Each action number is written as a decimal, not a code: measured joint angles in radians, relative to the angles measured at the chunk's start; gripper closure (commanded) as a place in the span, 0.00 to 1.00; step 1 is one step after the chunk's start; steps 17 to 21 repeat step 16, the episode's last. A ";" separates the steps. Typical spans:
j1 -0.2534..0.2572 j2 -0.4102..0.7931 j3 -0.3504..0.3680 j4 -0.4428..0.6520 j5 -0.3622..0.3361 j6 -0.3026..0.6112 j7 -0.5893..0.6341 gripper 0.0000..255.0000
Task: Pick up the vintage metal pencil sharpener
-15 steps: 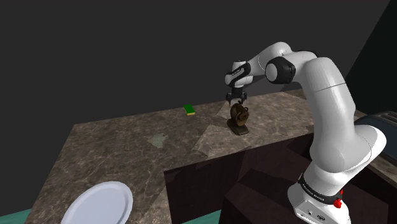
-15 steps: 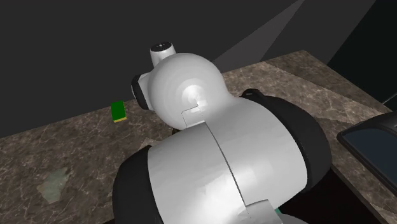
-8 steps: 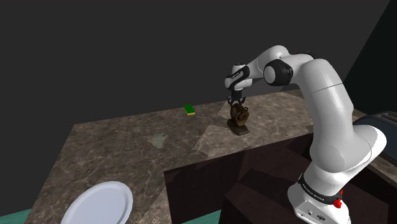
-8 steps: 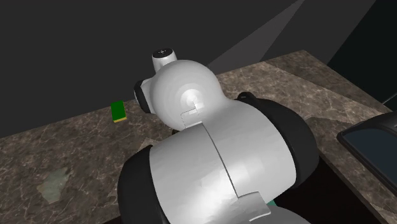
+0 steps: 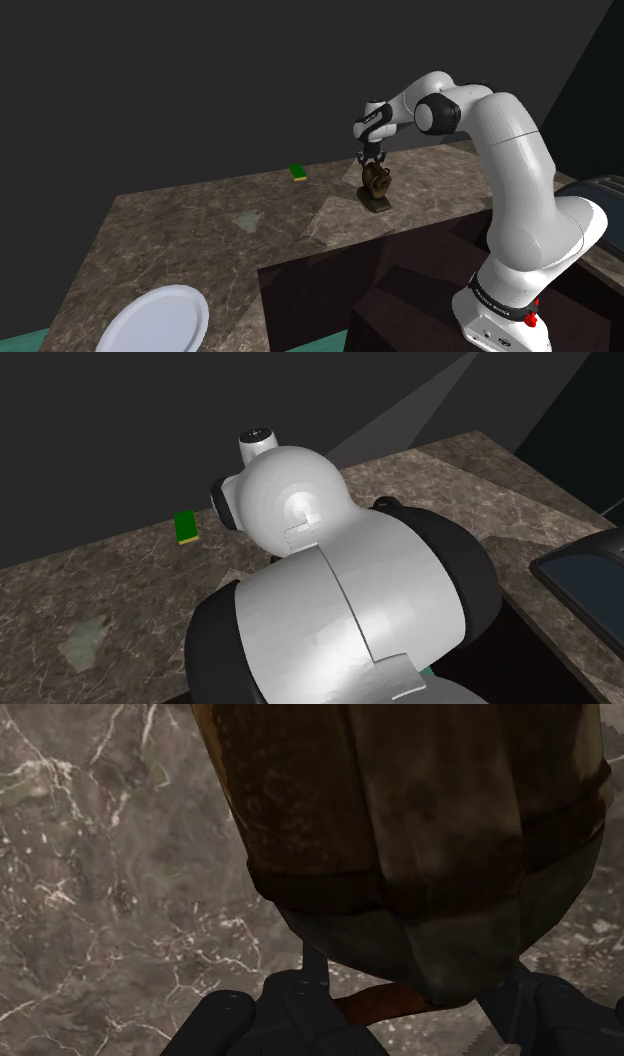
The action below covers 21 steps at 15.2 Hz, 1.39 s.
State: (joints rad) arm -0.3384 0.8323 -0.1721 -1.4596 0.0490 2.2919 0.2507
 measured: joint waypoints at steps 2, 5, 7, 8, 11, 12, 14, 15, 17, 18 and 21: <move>0.002 -0.009 0.000 -0.004 -0.001 -0.008 0.000 1.00; 0.004 -0.035 -0.003 -0.009 -0.003 -0.030 0.000 1.00; 0.005 -0.052 -0.005 -0.015 -0.005 -0.040 -0.001 1.00; 0.005 -0.062 -0.006 -0.015 -0.006 -0.051 -0.002 1.00; 0.007 -0.084 -0.008 -0.012 -0.008 -0.076 -0.002 1.00; 0.008 -0.093 -0.009 -0.009 -0.009 -0.088 -0.002 1.00; 0.009 -0.108 -0.010 -0.006 -0.011 -0.106 -0.002 1.00; 0.009 -0.112 -0.011 0.001 -0.012 -0.116 -0.002 1.00; 0.009 -0.114 -0.011 0.005 -0.012 -0.122 -0.003 1.00; 0.009 -0.114 -0.011 0.005 -0.012 -0.122 -0.003 1.00; 0.009 -0.114 -0.011 0.005 -0.012 -0.122 -0.003 1.00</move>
